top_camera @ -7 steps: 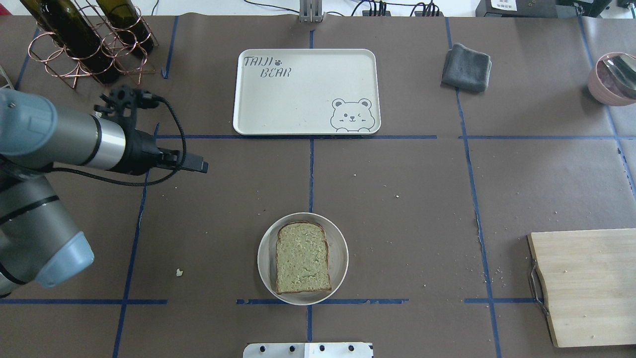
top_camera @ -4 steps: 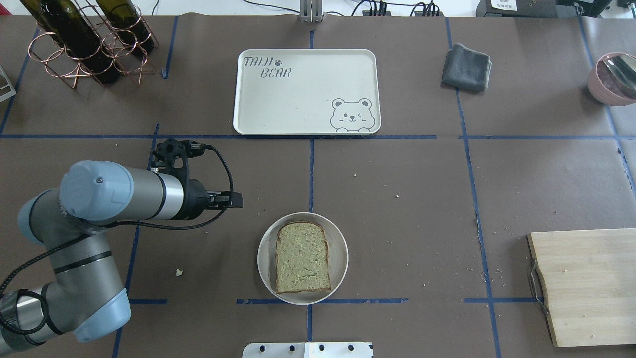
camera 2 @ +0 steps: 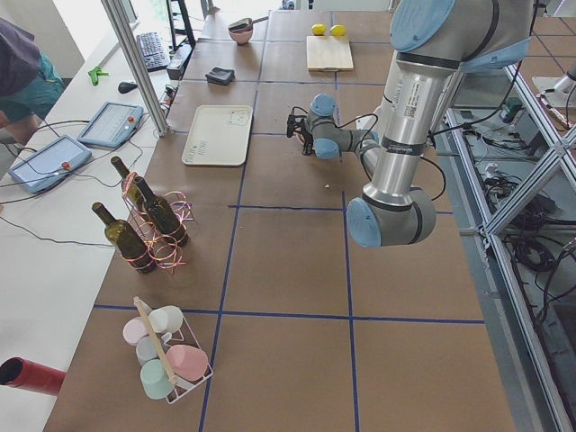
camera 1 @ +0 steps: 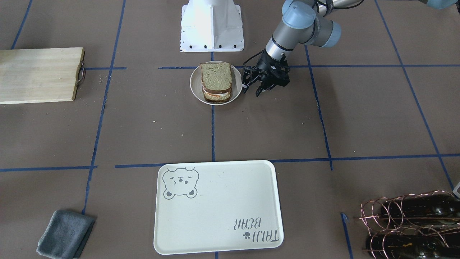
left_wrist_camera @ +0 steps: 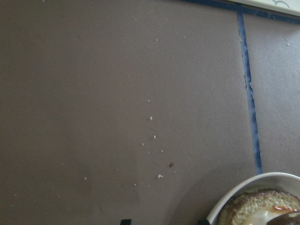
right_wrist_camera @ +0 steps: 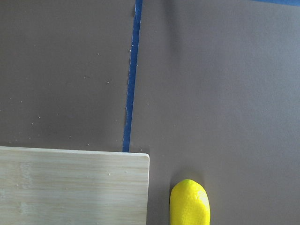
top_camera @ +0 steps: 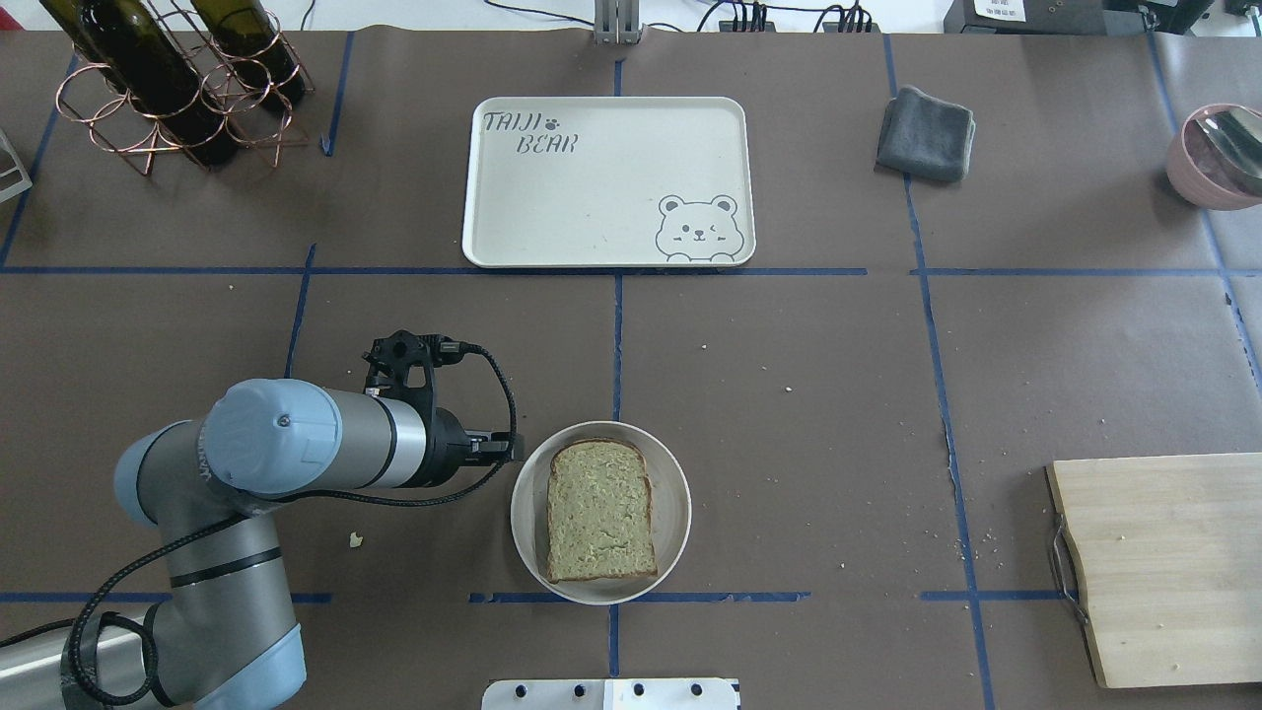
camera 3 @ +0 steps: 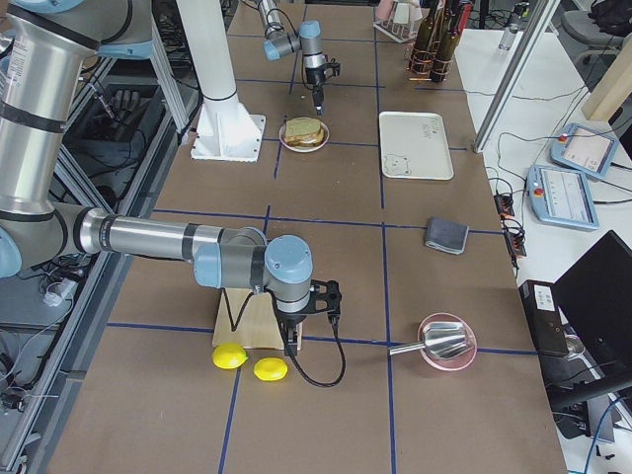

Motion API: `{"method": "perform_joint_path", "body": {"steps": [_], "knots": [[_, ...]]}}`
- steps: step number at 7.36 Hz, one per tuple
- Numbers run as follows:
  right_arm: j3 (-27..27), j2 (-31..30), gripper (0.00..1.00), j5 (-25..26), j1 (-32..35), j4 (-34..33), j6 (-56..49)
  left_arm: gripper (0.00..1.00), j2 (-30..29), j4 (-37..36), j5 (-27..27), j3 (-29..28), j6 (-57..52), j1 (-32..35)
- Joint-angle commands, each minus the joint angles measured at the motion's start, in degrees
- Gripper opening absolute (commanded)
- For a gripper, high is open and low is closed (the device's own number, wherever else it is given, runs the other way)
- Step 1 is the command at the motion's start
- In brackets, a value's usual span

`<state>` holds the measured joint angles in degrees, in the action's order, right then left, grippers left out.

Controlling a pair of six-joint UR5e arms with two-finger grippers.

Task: Make sandwich and place on tray
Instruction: 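Reach the left gripper to the plate rim nearest it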

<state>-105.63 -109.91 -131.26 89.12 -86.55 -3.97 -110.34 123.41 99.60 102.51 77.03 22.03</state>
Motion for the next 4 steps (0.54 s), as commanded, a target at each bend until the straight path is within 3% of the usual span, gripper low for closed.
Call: {"method": "perform_joint_path", "body": {"steps": [1,4], "knots": [[0.08,0.05,1.00,0.04,0.00,0.07,0.10,0.51,-0.93,0.26,-0.29,-1.96,0.06,-1.38],[0.25,0.05,1.00,0.04,-0.09,0.07,0.10,0.38,-1.11,0.34,-0.20,-1.87,0.06,-1.90]]}}
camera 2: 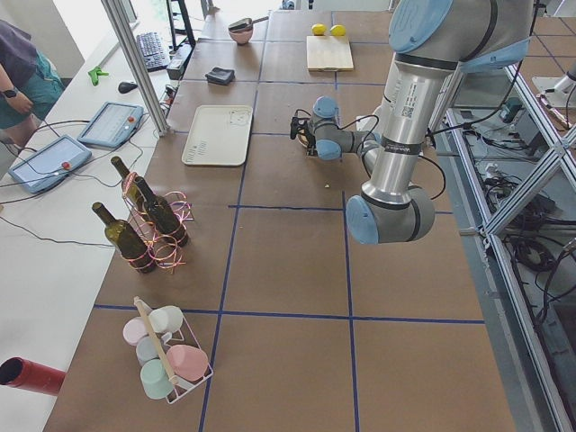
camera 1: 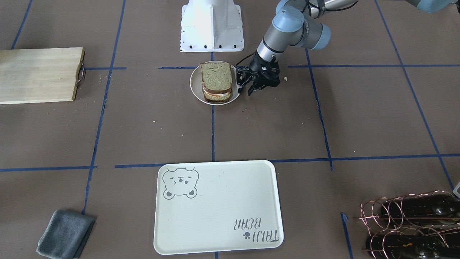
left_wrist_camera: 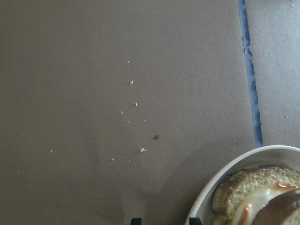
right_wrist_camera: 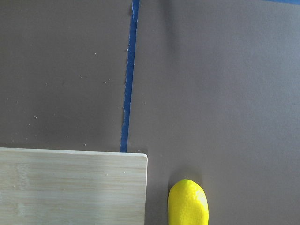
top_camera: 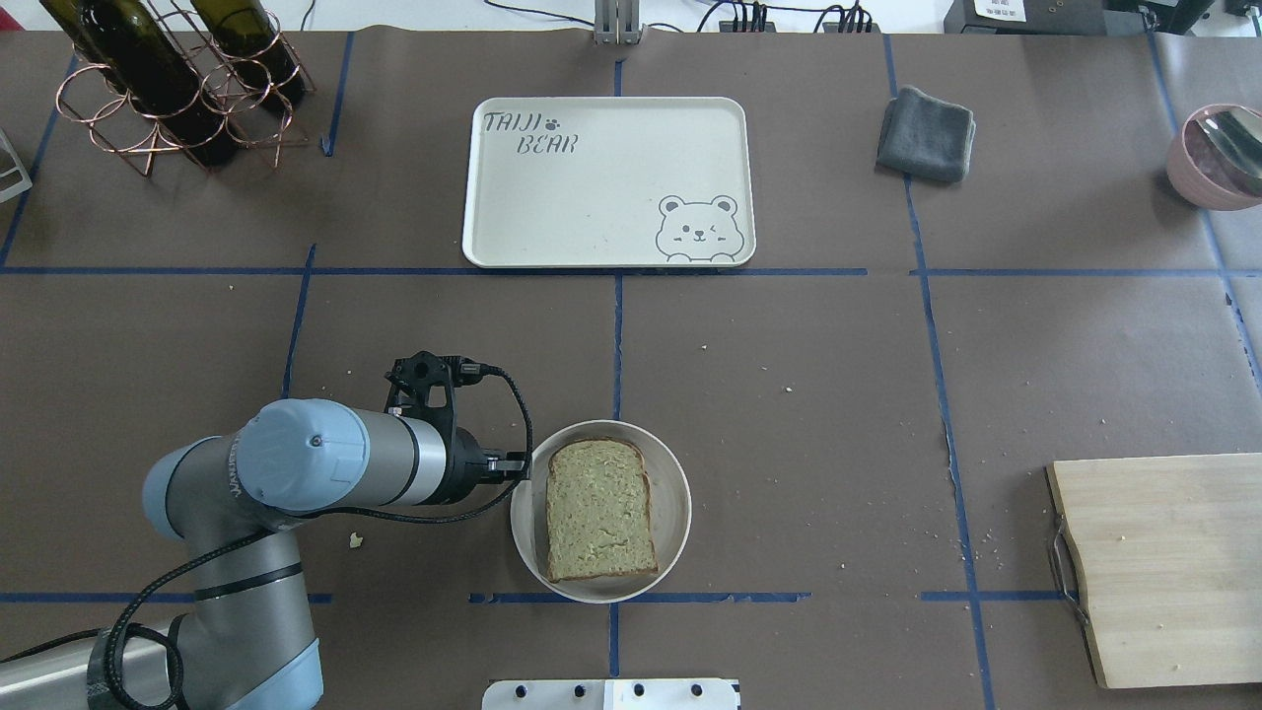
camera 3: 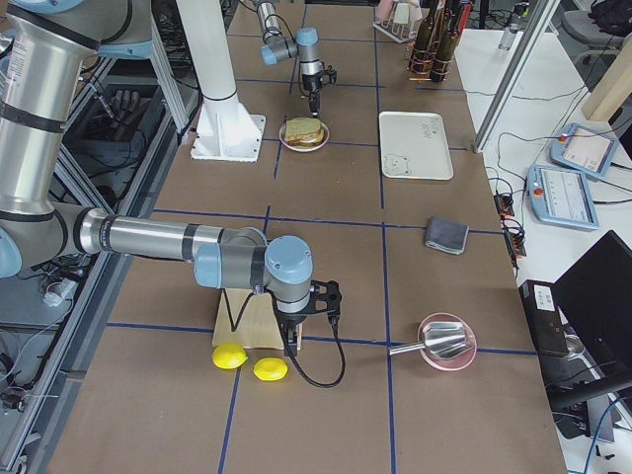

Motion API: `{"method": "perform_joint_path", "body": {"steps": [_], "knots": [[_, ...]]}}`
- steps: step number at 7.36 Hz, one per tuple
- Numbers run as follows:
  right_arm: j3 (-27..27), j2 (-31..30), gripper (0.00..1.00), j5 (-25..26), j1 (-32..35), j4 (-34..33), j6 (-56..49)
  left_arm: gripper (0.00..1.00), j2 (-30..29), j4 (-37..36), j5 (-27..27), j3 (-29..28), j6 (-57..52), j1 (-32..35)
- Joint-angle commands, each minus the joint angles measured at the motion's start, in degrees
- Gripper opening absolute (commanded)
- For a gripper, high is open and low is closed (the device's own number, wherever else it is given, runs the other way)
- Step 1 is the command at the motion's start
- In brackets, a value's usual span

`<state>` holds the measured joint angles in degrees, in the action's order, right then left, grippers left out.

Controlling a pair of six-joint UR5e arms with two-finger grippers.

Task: Make sandwich and place on tray
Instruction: 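Reach the left gripper to the plate rim nearest it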

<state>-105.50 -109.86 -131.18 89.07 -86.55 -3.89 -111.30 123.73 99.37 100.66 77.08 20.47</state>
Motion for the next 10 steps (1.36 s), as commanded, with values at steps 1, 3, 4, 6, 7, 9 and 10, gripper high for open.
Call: {"method": "perform_joint_path", "body": {"steps": [1,3,4,6,7,9,10], "knots": [[0.12,0.00,1.00,0.05,0.05,0.06,0.02,0.38,-0.24,0.02,0.03,-0.03,0.00,-0.95],[0.12,0.00,1.00,0.05,0.05,0.06,0.02,0.38,-0.67,0.02,0.03,0.15,0.09,-1.57],[0.12,0.09,1.00,0.05,-0.04,-0.02,0.02,0.38,-0.76,0.11,0.03,0.06,0.87,-2.18],[0.21,0.09,1.00,0.14,-0.04,0.06,0.02,0.27,-0.77,0.02,-0.59,-0.03,1.14,-2.89],[0.30,0.09,1.00,0.14,-0.04,0.06,0.02,0.13,-0.68,0.02,-0.67,-0.11,1.14,-3.07],[0.47,0.26,1.00,0.14,-0.04,0.06,0.02,0.00,-0.68,0.02,-0.41,0.67,0.71,-3.07],[0.74,0.26,1.00,0.14,-0.04,0.06,0.02,0.00,-0.76,0.02,-0.06,1.02,0.44,-3.07]]}}
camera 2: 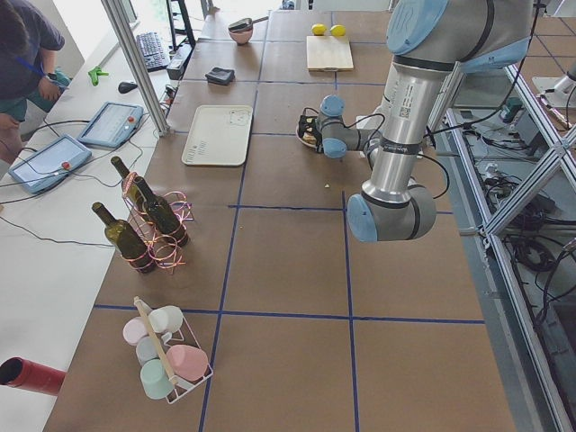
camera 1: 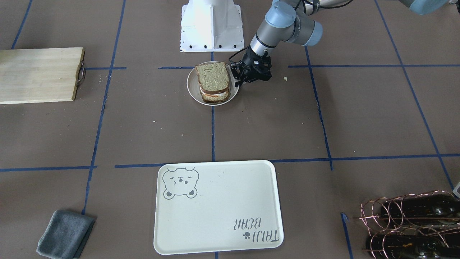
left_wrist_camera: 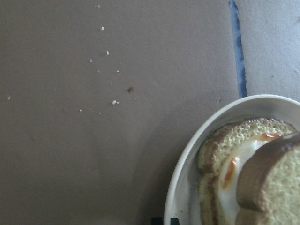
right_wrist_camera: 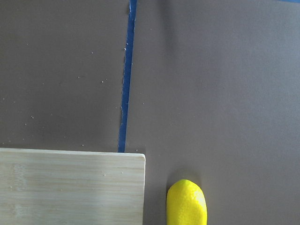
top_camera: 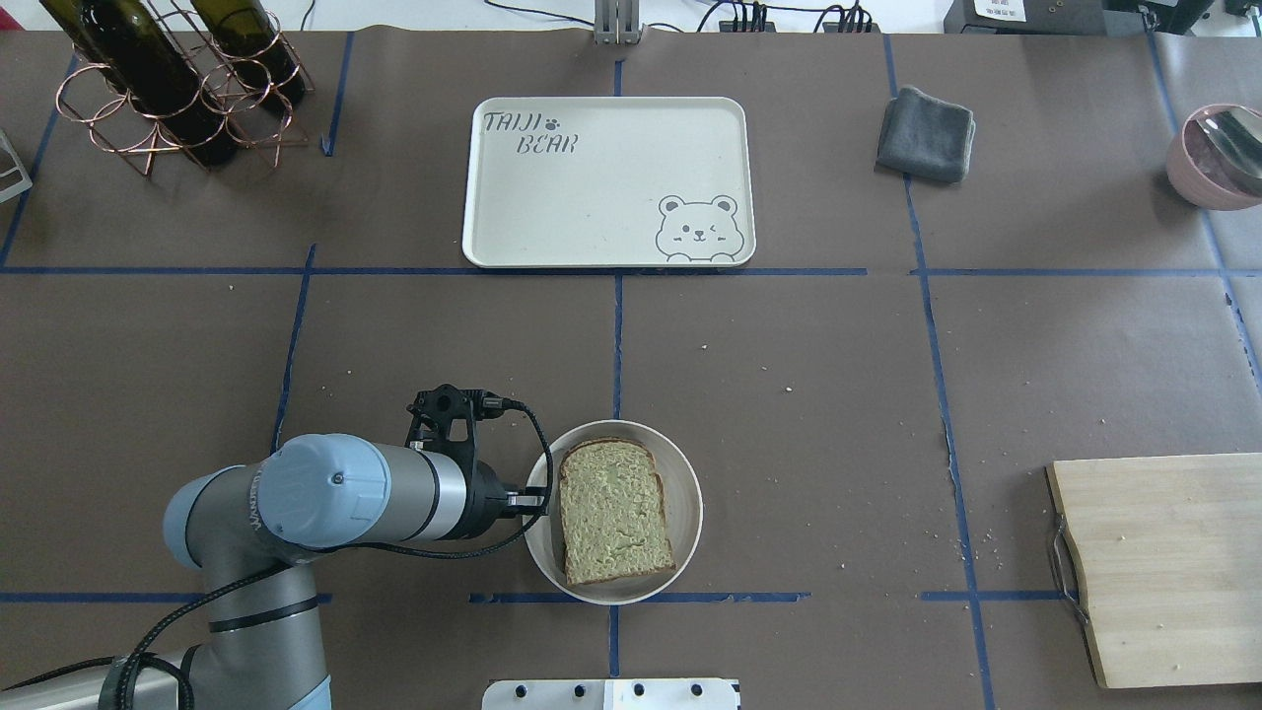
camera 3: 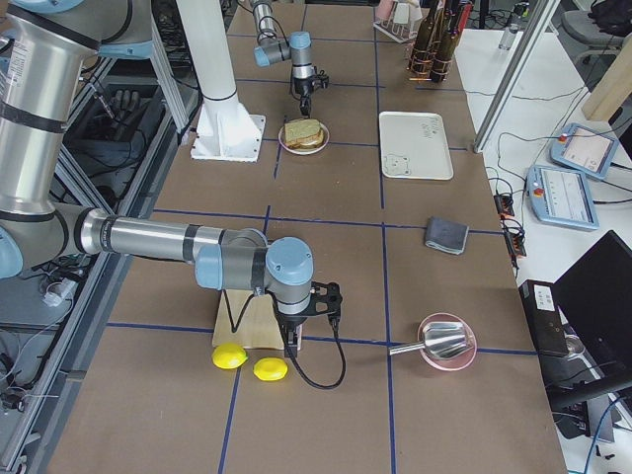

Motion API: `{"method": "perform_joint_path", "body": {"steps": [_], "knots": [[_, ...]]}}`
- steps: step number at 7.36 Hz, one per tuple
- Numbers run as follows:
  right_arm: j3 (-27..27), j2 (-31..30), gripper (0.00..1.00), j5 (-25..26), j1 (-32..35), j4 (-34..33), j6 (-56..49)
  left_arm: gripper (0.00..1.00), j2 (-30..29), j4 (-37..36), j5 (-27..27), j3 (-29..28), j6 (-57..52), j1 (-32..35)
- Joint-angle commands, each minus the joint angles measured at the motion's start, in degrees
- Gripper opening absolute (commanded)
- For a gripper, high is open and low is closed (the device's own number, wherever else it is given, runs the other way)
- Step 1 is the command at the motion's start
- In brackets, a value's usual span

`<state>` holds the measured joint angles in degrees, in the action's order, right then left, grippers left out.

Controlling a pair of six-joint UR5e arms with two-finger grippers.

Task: Make sandwich and place on tray
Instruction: 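Reach the left gripper to the plate rim nearest it, then grip the plate rim with the left gripper and lift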

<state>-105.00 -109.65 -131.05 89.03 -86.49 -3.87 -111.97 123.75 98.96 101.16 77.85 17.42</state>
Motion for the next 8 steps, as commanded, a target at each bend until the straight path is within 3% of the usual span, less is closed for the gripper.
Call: {"method": "perform_joint_path", "body": {"steps": [1,3,4,6,8], "knots": [[0.41,0.13,1.00,0.00,0.00,0.00,0.00,0.00,-0.43,0.09,0.62,0.61,-0.42,1.29],[0.41,0.14,1.00,0.00,0.00,0.00,0.00,0.00,-1.49,-0.26,11.46,0.44,-0.51,10.13],[0.41,0.14,1.00,0.00,0.09,0.09,-0.09,0.00,-3.41,-0.61,13.61,-0.43,-0.60,13.83],[0.41,0.14,1.00,0.00,0.09,0.87,0.00,0.00,-3.95,-0.70,13.89,-1.40,-0.08,19.04],[0.50,-0.04,1.00,0.00,0.09,1.58,0.00,0.00,-5.35,-0.44,13.98,-3.33,8.67,21.33]]}}
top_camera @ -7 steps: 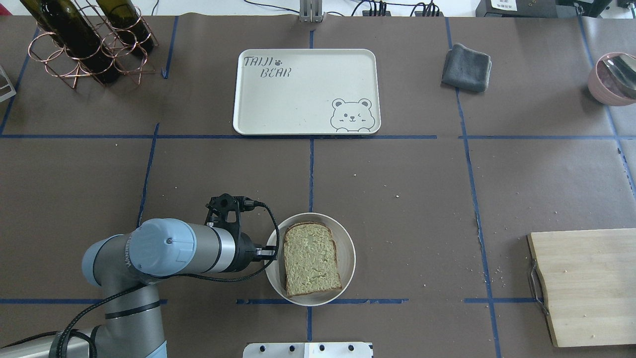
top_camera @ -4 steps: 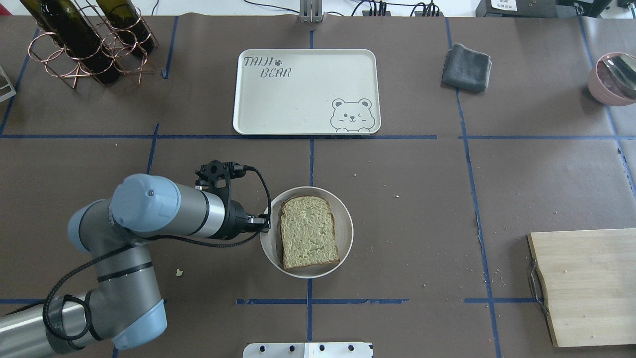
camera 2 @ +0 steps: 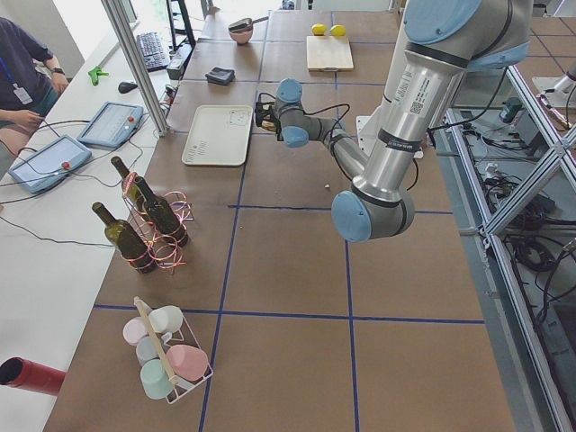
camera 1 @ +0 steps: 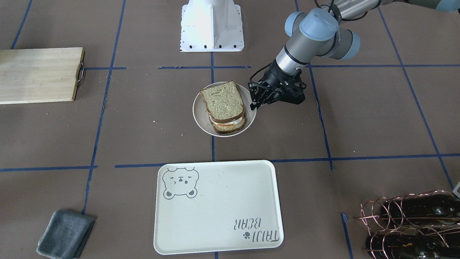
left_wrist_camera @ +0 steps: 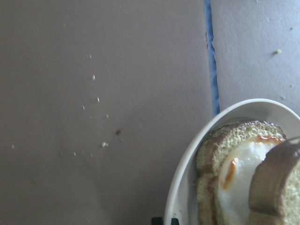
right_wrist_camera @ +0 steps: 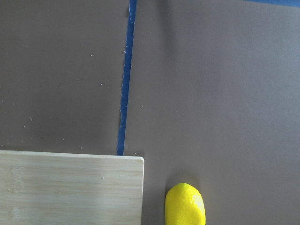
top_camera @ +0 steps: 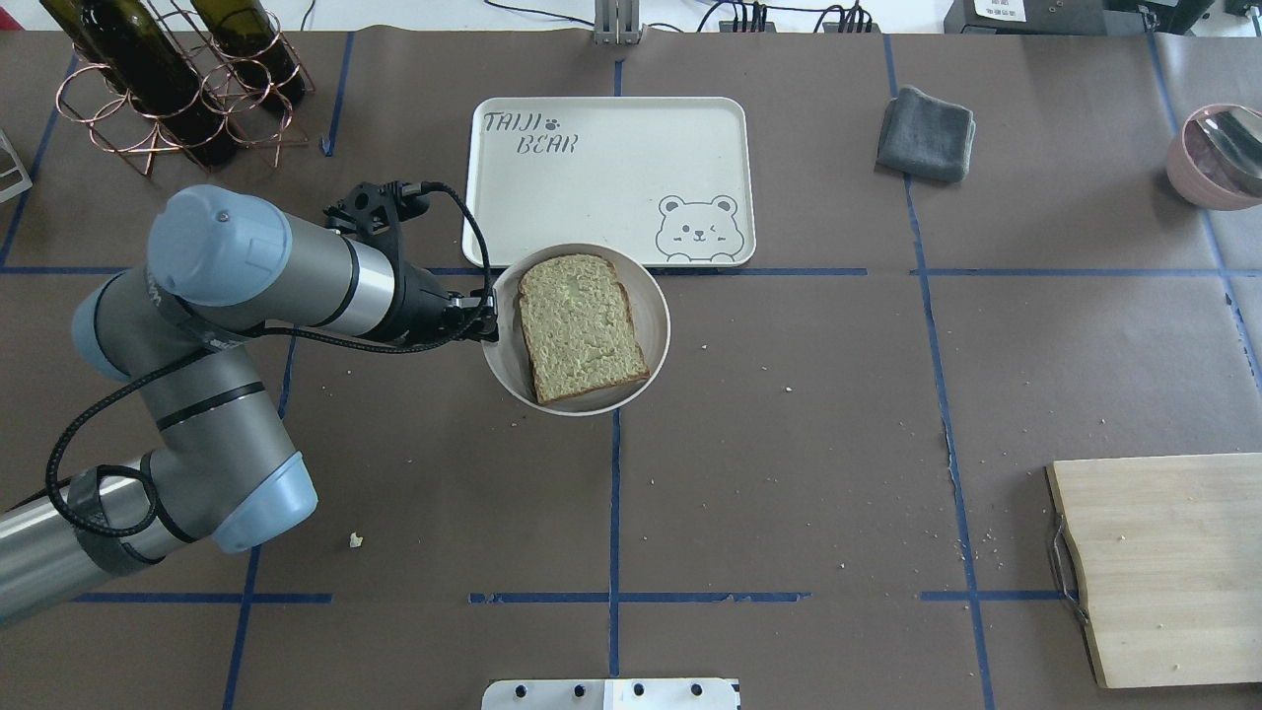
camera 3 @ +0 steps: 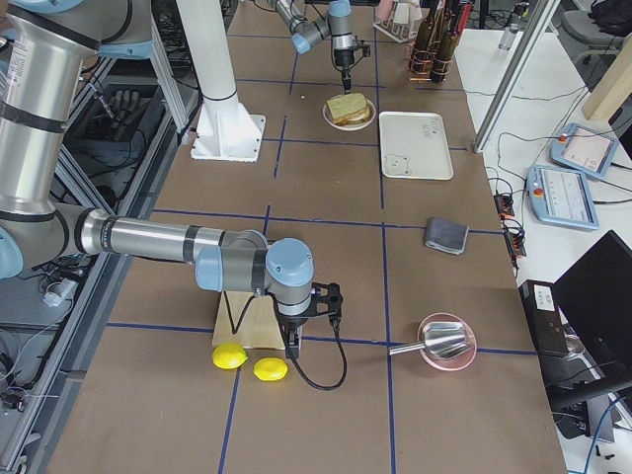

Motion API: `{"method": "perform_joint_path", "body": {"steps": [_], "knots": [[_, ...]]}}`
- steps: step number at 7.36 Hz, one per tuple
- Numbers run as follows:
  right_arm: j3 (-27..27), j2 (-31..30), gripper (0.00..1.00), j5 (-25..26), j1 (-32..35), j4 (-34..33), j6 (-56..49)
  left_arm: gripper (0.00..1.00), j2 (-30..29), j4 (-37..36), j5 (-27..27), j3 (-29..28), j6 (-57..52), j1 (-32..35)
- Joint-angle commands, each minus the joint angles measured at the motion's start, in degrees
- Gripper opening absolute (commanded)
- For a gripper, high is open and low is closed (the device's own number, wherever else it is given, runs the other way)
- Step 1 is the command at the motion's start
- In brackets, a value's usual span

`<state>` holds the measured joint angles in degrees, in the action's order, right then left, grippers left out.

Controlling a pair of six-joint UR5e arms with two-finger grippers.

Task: Make sandwich and place on tray
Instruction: 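Carry the plate with the left gripper onto the white tray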

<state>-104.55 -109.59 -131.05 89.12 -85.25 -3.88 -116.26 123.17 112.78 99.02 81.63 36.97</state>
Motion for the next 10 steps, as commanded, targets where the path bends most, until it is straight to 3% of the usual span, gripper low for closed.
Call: {"method": "perform_joint_path", "body": {"steps": [1,3,5,7,8,10], "knots": [[0.04,-0.27,1.00,0.00,0.00,0.43,0.01,0.00,-4.20,0.41,0.68,-4.94,14.08,3.44],[-0.04,-0.45,1.00,0.00,0.00,0.44,-0.08,0.00,-15.08,1.80,1.57,-19.23,19.07,4.59],[-0.04,-0.45,1.00,0.00,0.00,0.44,-0.08,0.00,-21.51,6.71,1.48,-31.19,19.35,6.61],[0.04,-0.45,1.00,0.00,0.00,0.44,-0.08,0.00,-25.32,15.84,-0.09,-43.86,19.18,7.33],[0.13,-0.45,1.00,0.00,0.00,0.44,-0.08,0.00,-25.94,16.49,-2.10,-45.56,18.92,7.33],[1.09,-0.28,1.00,0.00,0.00,0.44,-0.08,0.37,-26.29,16.23,-2.21,-45.06,13.26,7.24]]}}
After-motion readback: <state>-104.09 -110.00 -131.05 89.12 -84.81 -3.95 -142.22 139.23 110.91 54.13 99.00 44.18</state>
